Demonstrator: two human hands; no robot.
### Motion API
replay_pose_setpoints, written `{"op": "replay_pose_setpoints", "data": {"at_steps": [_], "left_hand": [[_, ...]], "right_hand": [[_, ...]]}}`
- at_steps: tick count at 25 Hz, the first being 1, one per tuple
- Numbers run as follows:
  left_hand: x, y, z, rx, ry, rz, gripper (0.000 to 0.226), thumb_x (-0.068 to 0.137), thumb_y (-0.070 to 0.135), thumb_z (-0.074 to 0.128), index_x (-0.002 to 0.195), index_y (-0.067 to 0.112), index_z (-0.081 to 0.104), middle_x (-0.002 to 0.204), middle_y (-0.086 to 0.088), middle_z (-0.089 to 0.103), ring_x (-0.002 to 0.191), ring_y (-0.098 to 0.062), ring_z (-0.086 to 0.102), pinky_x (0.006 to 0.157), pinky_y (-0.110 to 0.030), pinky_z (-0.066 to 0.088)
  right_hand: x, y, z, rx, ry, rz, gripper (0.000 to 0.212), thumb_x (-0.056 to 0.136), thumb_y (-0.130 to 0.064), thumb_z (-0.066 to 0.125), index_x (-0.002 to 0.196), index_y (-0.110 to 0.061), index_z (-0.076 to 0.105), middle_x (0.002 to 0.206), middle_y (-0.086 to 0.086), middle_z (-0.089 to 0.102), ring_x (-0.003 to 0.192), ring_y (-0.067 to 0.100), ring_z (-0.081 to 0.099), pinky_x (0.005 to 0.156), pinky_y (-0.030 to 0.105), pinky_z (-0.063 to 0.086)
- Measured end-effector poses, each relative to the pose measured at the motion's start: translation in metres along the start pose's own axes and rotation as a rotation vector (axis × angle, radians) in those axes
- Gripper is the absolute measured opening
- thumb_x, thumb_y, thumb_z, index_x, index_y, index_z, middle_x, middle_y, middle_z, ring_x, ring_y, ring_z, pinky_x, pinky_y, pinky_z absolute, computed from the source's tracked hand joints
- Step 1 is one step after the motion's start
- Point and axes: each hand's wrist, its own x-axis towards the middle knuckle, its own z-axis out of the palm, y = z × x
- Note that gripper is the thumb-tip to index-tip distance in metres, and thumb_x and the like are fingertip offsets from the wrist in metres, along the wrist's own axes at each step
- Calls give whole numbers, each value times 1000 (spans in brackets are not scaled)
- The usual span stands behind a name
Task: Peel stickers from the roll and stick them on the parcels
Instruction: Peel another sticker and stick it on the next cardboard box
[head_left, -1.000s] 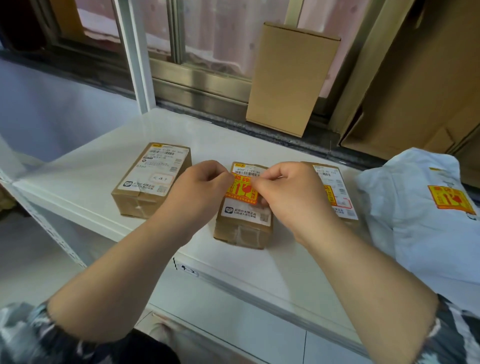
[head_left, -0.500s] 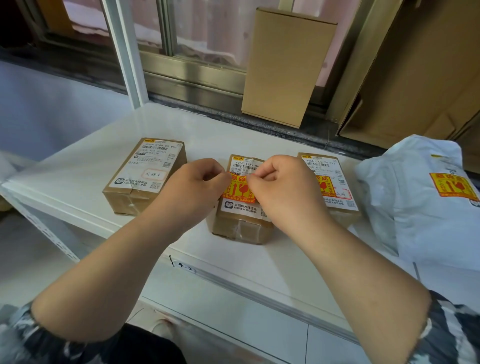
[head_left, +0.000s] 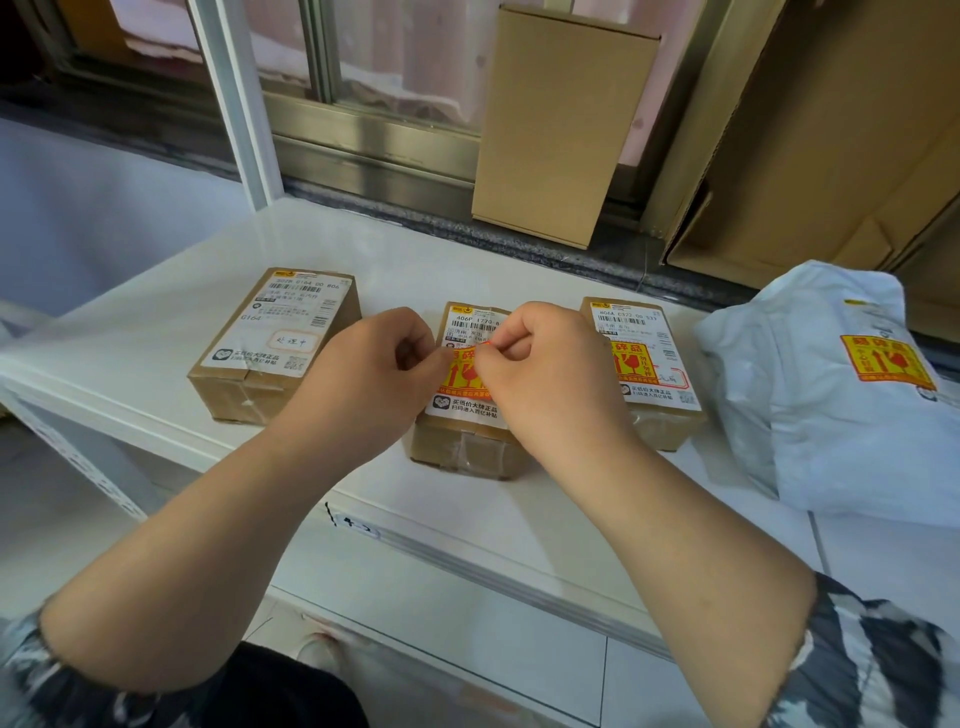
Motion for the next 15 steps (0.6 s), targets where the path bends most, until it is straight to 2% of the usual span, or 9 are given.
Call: {"op": "replay_pose_setpoints", "data": {"at_steps": [3, 7, 10, 15], "left_hand": [[-1, -1, 1, -23, 13, 11, 19, 96, 30, 69, 80, 21, 62, 62, 4, 61, 53, 2, 52, 49, -8, 41], [-3, -3, 3, -87, 12, 35, 8, 98, 25, 66, 92, 28, 69, 66, -4, 64, 52, -4, 51, 46, -11, 41], [-5, -4, 5, -100, 16, 36, 13, 100, 24, 64, 98, 31, 75, 65, 1, 60, 51, -3, 49, 47, -9, 39], [-9, -4, 10, -72, 86, 59, 15, 98, 25, 65, 102, 31, 78, 72, 6, 55, 60, -3, 52, 53, -6, 37]], "right_hand": [[0, -1, 1, -12, -1, -4, 8, 86, -27, 70, 80, -22, 71, 71, -6, 73, 76, 16, 71, 73, 35, 60], [1, -4, 0, -43, -29, -13, 9, 87, -29, 70, 81, -22, 69, 74, -5, 73, 77, 17, 70, 71, 35, 59], [-1, -5, 1, -84, -37, -43, 10, 87, -32, 70, 83, -23, 65, 73, -5, 71, 78, 19, 68, 70, 37, 58], [-9, -7, 3, -128, -28, -74, 13, 89, -34, 69, 90, -24, 61, 78, -5, 66, 80, 22, 65, 70, 41, 57]]}}
